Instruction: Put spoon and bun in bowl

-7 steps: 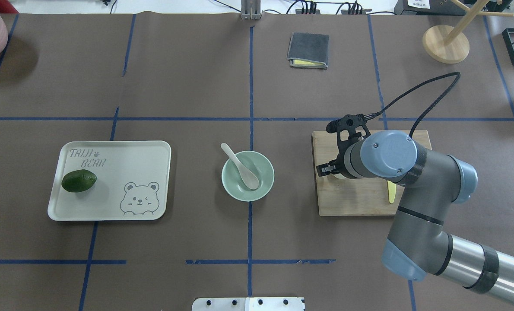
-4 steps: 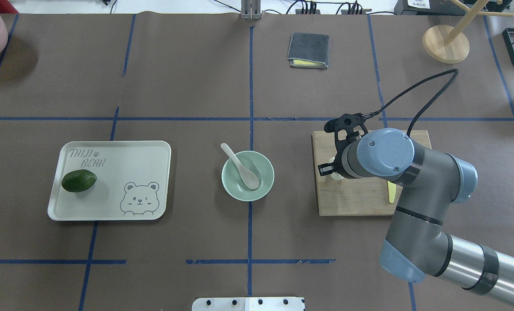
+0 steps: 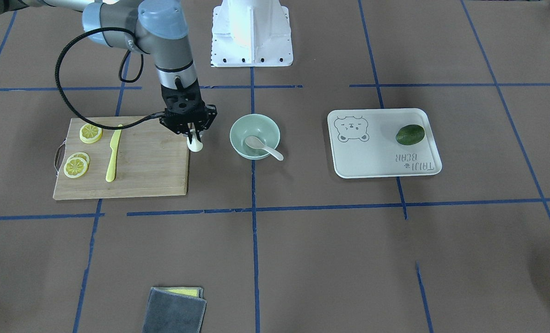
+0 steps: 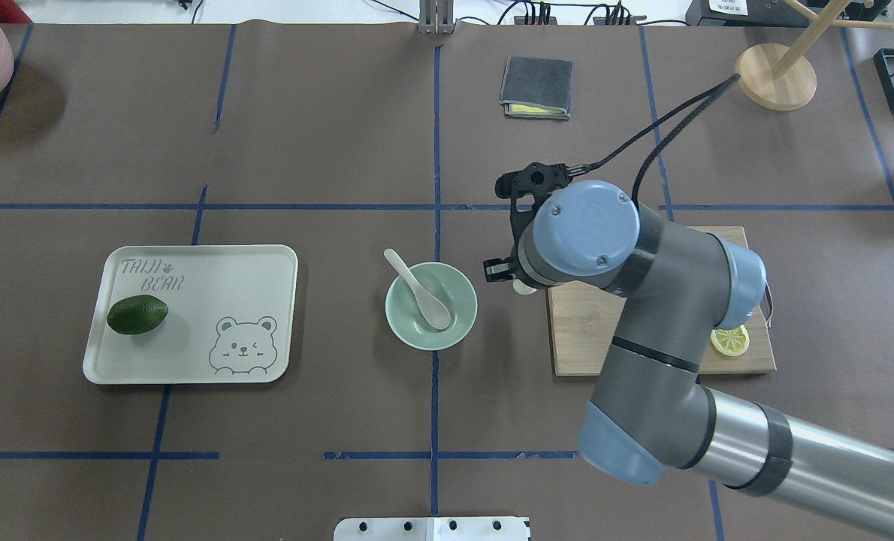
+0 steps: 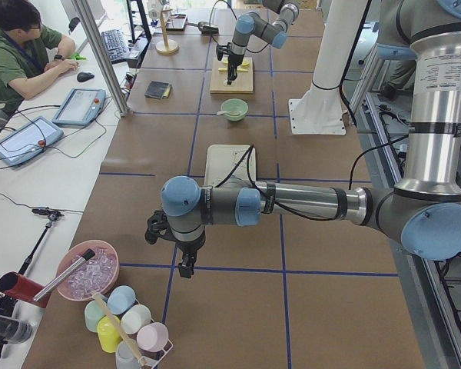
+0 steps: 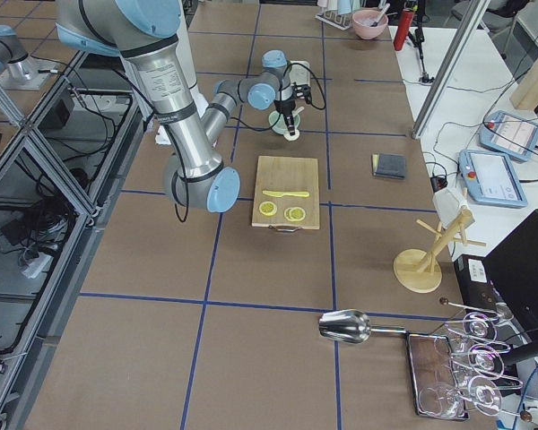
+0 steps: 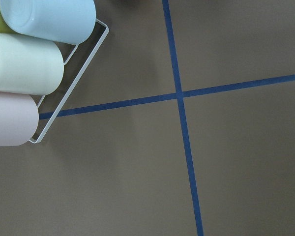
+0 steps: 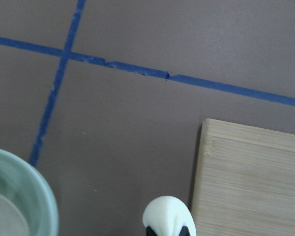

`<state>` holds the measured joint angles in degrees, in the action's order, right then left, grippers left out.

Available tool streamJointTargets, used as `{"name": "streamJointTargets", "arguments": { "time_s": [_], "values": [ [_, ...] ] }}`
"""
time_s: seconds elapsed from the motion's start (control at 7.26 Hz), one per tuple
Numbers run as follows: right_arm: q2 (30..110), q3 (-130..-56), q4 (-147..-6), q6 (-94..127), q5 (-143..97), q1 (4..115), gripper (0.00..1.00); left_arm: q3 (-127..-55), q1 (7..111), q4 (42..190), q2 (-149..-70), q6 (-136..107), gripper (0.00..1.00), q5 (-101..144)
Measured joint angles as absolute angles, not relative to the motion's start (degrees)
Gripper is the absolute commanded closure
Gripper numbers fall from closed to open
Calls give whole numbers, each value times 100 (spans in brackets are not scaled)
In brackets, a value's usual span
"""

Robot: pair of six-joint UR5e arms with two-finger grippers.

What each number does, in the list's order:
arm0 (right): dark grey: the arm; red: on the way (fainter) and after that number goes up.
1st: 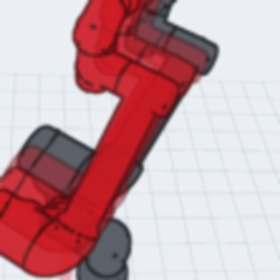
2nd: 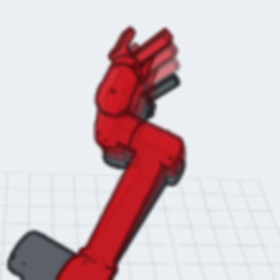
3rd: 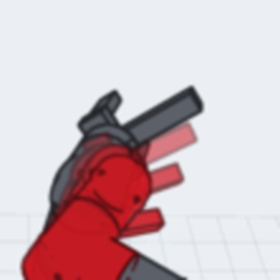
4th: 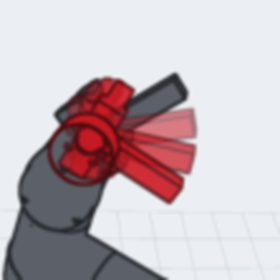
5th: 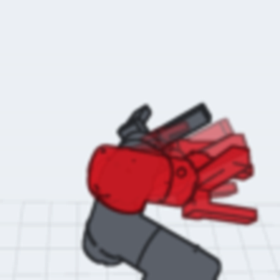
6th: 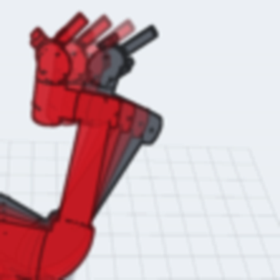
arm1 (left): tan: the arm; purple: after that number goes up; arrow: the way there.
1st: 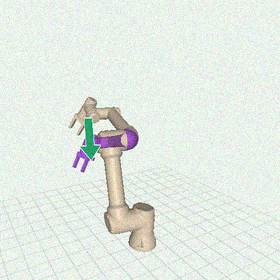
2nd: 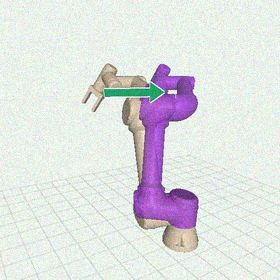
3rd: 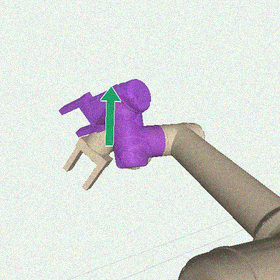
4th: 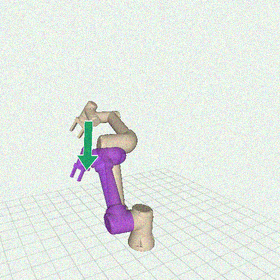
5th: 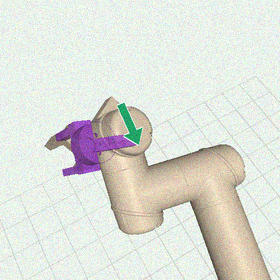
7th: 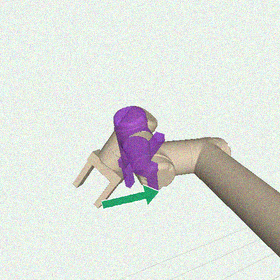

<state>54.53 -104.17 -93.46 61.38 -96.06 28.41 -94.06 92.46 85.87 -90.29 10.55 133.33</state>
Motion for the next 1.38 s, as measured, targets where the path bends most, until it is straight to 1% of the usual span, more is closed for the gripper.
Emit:
{"name": "streamJointTargets", "arguments": {
  "time_s": [0.14, 0.28, 0.41, 0.55, 0.69, 0.96, 1.38],
  "values": [
    [4965, -10066, -9507, 6309, -9581, 2784, 100, -9410, 9246, 8587, -9032, 1055, 0, 13348],
    [4611, -9735, -9561, 6445, -9529, 2672, 92, -9411, 9245, 8589, -9034, 1055, 0, 13390],
    [4388, -9516, -9575, 6638, -9429, 2487, 65, -9413, 9241, 8593, -9038, 1055, 0, 13434],
    [4243, -9349, -9579, 6801, -9277, 2296, 12, -9413, 9238, 8595, -9041, 1055, 0, 13454],
    [4170, -9225, -9580, 6880, -9149, 2154, 3, -9413, 9235, 8595, -9045, 1055, 0, 13463],
    [4154, -9138, -9574, 6907, -8875, 1991, 1, -9408, 9230, 8596, -9051, 1055, 0, 13490],
    [4162, -9154, -9579, 6803, -8770, 1978, 0, -9398, 9229, 8596, -9053, 1055, 0, 13541]
  ]
}}
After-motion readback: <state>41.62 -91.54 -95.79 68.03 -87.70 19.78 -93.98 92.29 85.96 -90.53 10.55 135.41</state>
